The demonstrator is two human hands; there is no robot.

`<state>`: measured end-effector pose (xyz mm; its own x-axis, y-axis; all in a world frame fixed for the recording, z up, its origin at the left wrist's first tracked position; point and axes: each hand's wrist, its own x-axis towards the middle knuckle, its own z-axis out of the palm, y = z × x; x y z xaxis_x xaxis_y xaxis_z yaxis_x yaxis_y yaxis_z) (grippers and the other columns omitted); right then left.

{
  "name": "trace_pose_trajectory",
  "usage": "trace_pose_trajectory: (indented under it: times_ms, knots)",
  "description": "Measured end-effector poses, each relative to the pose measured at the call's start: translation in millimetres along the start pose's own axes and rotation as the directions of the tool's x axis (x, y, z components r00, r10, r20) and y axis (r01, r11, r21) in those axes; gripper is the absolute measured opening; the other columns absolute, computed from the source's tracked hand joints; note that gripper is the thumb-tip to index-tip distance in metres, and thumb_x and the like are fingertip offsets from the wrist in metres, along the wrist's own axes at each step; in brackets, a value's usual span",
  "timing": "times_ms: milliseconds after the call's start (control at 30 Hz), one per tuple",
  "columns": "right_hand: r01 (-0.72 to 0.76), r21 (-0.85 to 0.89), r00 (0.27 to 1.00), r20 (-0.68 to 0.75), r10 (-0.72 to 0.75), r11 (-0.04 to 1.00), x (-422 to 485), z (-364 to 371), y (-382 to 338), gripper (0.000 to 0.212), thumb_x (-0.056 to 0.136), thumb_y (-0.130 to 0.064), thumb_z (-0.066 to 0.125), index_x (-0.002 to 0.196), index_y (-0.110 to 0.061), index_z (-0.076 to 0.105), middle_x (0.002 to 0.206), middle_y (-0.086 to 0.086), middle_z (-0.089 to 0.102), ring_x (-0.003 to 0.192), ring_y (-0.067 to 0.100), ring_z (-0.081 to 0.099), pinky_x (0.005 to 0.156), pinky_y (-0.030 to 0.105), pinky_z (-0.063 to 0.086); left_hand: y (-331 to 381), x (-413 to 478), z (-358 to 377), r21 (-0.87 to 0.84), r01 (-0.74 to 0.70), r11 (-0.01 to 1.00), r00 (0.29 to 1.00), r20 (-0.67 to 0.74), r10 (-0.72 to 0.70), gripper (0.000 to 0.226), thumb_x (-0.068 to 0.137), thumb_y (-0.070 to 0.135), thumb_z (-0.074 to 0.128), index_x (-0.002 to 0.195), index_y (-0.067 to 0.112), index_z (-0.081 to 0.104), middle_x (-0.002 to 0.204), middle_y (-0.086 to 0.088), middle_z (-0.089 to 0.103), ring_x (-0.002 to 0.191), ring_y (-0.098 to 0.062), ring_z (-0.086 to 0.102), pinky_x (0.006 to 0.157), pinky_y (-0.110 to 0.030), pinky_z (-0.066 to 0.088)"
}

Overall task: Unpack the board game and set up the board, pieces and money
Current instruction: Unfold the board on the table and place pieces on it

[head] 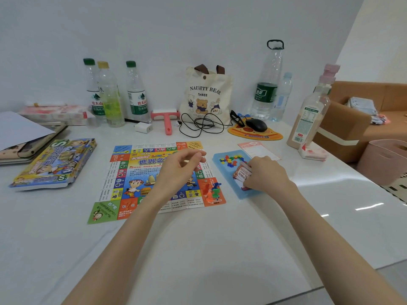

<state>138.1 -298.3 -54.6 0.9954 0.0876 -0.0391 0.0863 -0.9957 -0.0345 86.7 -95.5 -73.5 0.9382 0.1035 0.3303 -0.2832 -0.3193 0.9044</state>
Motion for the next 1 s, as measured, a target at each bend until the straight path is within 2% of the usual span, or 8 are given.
trace_pose_trajectory:
  times_ms: [200, 333, 567, 667, 733, 833, 1000]
  knots:
    - [-0.06, 0.153, 0.998, 0.011, 0.059, 0.986, 8.1, 4.3, 6.1, 0.043, 0.085, -0.043, 0.066, 0.117, -0.017, 0.056, 0.101, 0.002, 0.063, 0.088, 0.015, 0.059, 0.06, 0.023, 0.041, 0.0, 0.1, 0.0, 0.0, 0.007, 1.0, 1.0, -0.001, -0.007, 0.014, 0.097, 0.026, 0.054, 0.097, 0.034, 0.065, 0.09, 0.016, 0.07, 0.08, -0.006, 0.065, 0.067, -0.012, 0.051]
    - [-0.064, 0.15, 0.998, 0.015, 0.063, 0.987, 8.8, 8.1, 3.1, 0.053, 0.078, -0.044, 0.074, 0.119, -0.018, 0.054, 0.108, 0.003, 0.064, 0.088, 0.015, 0.058, 0.064, 0.024, 0.047, -0.2, 0.1, -0.3, -0.006, 0.01, 1.0, 1.0, -0.004, -0.01, 0.015, 0.097, 0.024, 0.053, 0.098, 0.031, 0.066, 0.092, 0.014, 0.071, 0.08, -0.006, 0.065, 0.066, -0.01, 0.05]
    - [-0.121, 0.274, 0.992, 0.006, 0.124, 0.954, 13.7, 12.6, 6.2, 0.034, 0.08, -0.034, 0.074, 0.1, -0.016, 0.053, 0.089, 0.002, 0.057, 0.078, 0.015, 0.056, 0.051, 0.021, 0.038, 1.0, -0.6, 0.0, 0.0, 0.016, 1.0, 1.0, -0.001, -0.016, 0.016, 0.098, 0.023, 0.052, 0.097, 0.03, 0.066, 0.092, 0.013, 0.07, 0.078, -0.003, 0.064, 0.064, -0.008, 0.048]
    - [-0.137, 0.306, 0.989, -0.005, 0.145, 0.942, 15.5, 13.8, 9.9, 0.033, 0.08, -0.034, 0.074, 0.095, -0.015, 0.053, 0.08, -0.001, 0.053, 0.066, 0.011, 0.051, 0.047, 0.021, 0.032, 1.7, -1.0, 0.5, -0.005, 0.016, 1.0, 1.0, 0.002, -0.016, 0.016, 0.098, 0.022, 0.052, 0.097, 0.029, 0.066, 0.092, 0.013, 0.07, 0.077, -0.001, 0.063, 0.065, -0.008, 0.048]
    - [-0.145, 0.332, 0.988, 0.001, 0.153, 0.932, 17.1, 13.8, 12.2, 0.034, 0.08, -0.035, 0.074, 0.098, -0.015, 0.055, 0.085, -0.001, 0.056, 0.065, 0.01, 0.05, 0.046, 0.02, 0.031, 1.7, -1.0, 0.6, -0.003, 0.014, 1.0, 1.0, 0.003, -0.014, 0.017, 0.098, 0.022, 0.051, 0.097, 0.029, 0.066, 0.093, 0.012, 0.07, 0.076, 0.0, 0.063, 0.065, -0.008, 0.048]
    - [-0.148, 0.398, 0.987, -0.002, 0.162, 0.905, 18.8, 11.1, 15.6, 0.039, 0.08, -0.036, 0.075, 0.106, -0.012, 0.059, 0.097, 0.004, 0.063, 0.073, 0.013, 0.055, 0.046, 0.02, 0.032, 2.2, -1.0, 0.9, -0.005, 0.012, 1.0, 1.0, 0.003, -0.012, 0.017, 0.098, 0.021, 0.051, 0.098, 0.028, 0.066, 0.093, 0.011, 0.07, 0.076, 0.001, 0.063, 0.064, -0.008, 0.048]
    - [-0.153, 0.501, 0.985, 0.009, 0.172, 0.852, 17.7, 6.1, 19.6, 0.051, 0.078, -0.038, 0.077, 0.115, -0.007, 0.063, 0.097, 0.006, 0.065, 0.078, 0.015, 0.059, 0.05, 0.02, 0.037, 3.1, -1.3, 0.7, -0.007, 0.024, 1.0, 1.0, 0.002, -0.024, 0.018, 0.099, 0.02, 0.05, 0.098, 0.027, 0.066, 0.092, 0.012, 0.069, 0.078, -0.001, 0.063, 0.064, -0.008, 0.048]
